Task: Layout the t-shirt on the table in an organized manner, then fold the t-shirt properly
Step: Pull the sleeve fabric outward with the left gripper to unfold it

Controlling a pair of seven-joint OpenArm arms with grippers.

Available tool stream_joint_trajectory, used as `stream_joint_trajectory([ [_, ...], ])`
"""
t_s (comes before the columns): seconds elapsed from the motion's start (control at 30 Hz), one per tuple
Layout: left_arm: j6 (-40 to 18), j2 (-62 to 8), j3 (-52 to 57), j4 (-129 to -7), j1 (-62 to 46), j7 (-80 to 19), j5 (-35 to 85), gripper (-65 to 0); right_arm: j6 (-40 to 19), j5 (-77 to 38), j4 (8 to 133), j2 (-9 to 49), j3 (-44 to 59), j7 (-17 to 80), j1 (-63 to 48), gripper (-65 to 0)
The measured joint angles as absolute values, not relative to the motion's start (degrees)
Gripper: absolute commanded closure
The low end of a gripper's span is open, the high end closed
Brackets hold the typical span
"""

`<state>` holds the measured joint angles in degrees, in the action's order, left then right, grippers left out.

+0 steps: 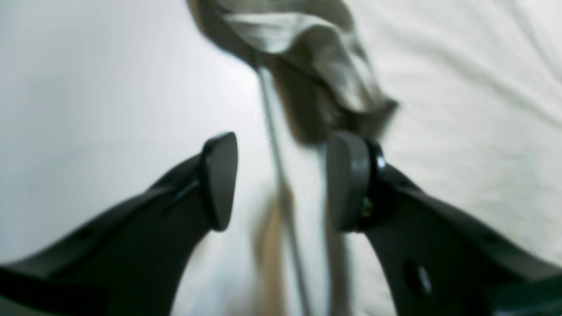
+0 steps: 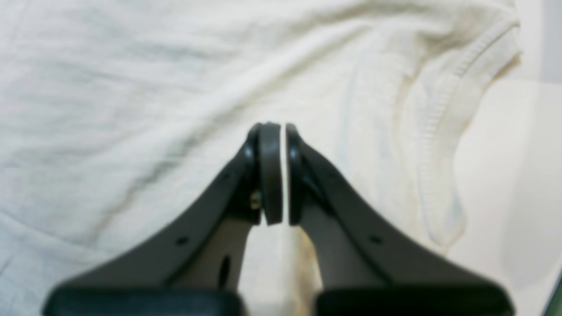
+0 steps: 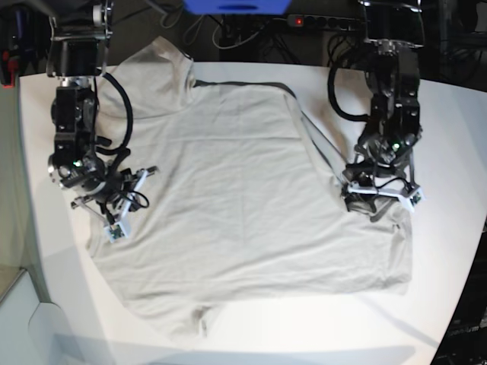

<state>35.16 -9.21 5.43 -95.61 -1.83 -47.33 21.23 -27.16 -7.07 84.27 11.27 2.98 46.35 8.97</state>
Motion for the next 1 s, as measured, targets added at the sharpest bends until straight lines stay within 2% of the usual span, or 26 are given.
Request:
stream_joint_trajectory([
  [0.27, 35.16, -9.02, 5.41, -89.91, -0.01, -43.4, 21.3, -31.6, -27.16, -6.9, 84.27, 11.27, 2.94, 45.95, 8.97, -1.2],
  [0.83, 35.14, -8.69, 2.13, -89.34, 2.59, -39.64, 22.13, -31.7, -27.16, -6.9, 84.23, 11.27, 2.92, 45.93, 9.19, -1.3],
  [1.0, 35.14, -6.5, 1.96, -86.02, 3.31, -39.42, 22.28, -31.7, -27.16, -7.09, 84.23, 10.41, 2.83, 46.0, 9.17, -1.3],
])
